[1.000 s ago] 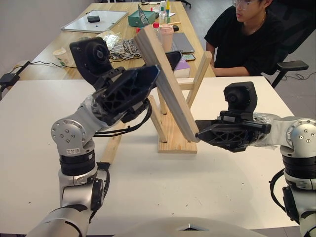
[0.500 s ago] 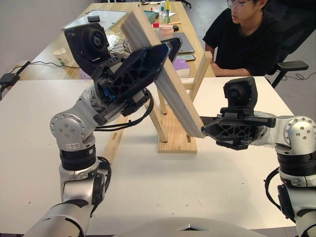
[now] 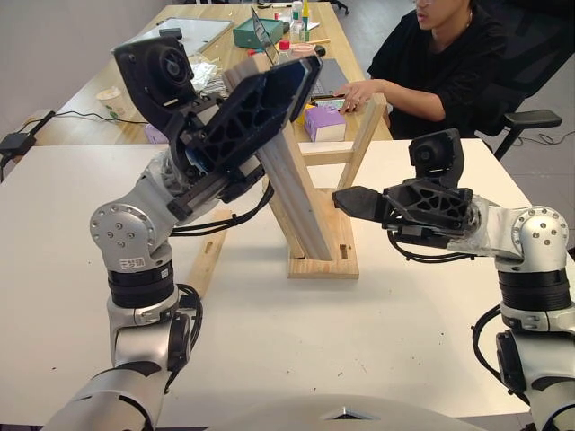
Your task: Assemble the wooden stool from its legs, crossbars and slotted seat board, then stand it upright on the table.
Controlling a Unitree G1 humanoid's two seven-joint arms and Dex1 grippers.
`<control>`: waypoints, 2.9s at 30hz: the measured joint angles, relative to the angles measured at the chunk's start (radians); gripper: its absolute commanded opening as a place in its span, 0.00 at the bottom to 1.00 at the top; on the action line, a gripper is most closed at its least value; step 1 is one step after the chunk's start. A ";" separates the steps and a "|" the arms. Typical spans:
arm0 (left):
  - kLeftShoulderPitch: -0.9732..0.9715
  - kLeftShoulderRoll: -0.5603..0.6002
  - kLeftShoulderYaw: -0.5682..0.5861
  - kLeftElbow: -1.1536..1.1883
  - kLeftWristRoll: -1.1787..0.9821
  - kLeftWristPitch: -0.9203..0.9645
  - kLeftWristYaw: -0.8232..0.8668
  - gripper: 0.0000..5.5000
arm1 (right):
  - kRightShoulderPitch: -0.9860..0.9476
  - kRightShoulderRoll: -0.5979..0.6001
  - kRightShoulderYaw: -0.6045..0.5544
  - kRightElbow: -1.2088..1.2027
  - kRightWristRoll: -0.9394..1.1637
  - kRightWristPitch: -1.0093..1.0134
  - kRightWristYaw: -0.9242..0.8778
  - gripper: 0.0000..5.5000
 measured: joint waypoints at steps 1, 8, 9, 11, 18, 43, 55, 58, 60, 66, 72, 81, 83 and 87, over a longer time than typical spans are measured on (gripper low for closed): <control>0.004 0.025 0.017 0.008 0.041 -0.004 0.003 0.07 | 0.001 -0.010 -0.022 0.004 0.000 -0.003 -0.020 0.71; 0.104 0.291 0.310 0.197 0.287 -0.134 0.055 0.07 | 0.085 -0.098 -0.258 0.041 -0.005 -0.105 -0.115 0.81; 0.142 0.317 0.322 0.218 0.359 -0.160 0.064 0.07 | 0.111 -0.100 -0.299 0.039 -0.006 -0.122 -0.125 0.81; 0.232 0.322 0.308 0.265 0.521 -0.210 0.129 0.07 | 0.176 -0.104 -0.357 0.030 -0.008 -0.153 -0.144 0.81; 0.397 0.108 0.201 0.403 0.862 -0.464 0.212 0.07 | 0.252 -0.095 -0.419 -0.004 -0.095 -0.200 -0.153 0.81; 0.424 -0.036 0.252 0.606 0.999 -0.646 0.231 0.07 | 0.212 -0.094 -0.376 0.011 -0.253 -0.181 -0.074 0.81; 0.396 -0.058 0.243 0.640 1.069 -0.722 0.271 0.07 | 0.211 -0.092 -0.368 0.006 -0.282 -0.179 -0.056 0.81; 0.419 -0.058 0.229 0.607 1.121 -0.766 0.308 0.07 | 0.212 -0.092 -0.368 0.001 -0.282 -0.179 -0.056 0.81; 0.442 -0.058 0.221 0.577 1.160 -0.801 0.338 0.07 | 0.214 -0.092 -0.368 -0.001 -0.283 -0.179 -0.056 0.81; 0.487 -0.095 0.191 0.516 1.209 -0.859 0.374 0.07 | 0.215 -0.092 -0.369 -0.003 -0.283 -0.179 -0.055 0.81; 0.508 -0.098 0.172 0.517 1.225 -0.922 0.349 0.07 | 0.215 -0.092 -0.369 -0.003 -0.283 -0.179 -0.054 0.81; 0.503 -0.104 0.158 0.491 1.199 -0.921 0.309 0.07 | 0.215 -0.090 -0.369 -0.010 -0.283 -0.180 -0.054 0.81; 0.503 -0.103 0.152 0.492 1.213 -0.924 0.305 0.07 | 0.215 -0.089 -0.369 -0.011 -0.287 -0.181 -0.054 0.81; 0.510 -0.102 0.148 0.518 1.234 -0.956 0.283 0.07 | 0.215 -0.088 -0.369 -0.011 -0.292 -0.181 -0.054 0.81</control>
